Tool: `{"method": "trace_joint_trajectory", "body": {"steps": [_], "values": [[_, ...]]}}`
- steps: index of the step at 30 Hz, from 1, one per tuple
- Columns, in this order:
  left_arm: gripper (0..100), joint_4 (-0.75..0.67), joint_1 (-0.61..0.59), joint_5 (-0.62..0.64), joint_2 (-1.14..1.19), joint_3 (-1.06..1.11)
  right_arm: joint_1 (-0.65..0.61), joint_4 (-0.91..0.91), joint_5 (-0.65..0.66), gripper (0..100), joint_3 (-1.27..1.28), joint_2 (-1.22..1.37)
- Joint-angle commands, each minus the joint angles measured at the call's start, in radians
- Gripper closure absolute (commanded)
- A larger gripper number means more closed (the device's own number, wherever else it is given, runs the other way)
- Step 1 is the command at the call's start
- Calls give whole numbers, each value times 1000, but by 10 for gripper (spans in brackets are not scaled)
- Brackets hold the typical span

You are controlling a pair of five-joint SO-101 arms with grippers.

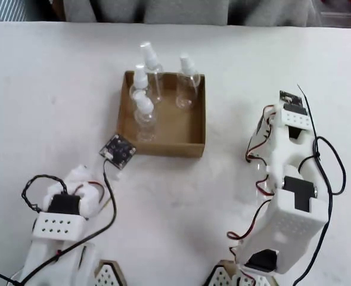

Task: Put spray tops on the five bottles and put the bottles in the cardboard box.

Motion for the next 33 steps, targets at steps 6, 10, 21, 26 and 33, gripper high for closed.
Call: {"method": "trace_joint_trajectory", "body": {"steps": [6, 10, 21, 26, 33], "values": [[980, -18, 8, 5, -21, -8, -12, 242, 14, 982, -229, -16], [980, -18, 7, 5, -21, -8, -13, 357, 14, 983, -379, -16], [980, -20, 7, 5, -21, 2, -42, 463, 14, 983, -568, -99], [980, -21, 7, 5, -21, 2, -47, 464, 14, 983, -565, -231], [980, -20, 5, 5, -21, 2, -91, 464, 14, 983, -440, -450]]}}
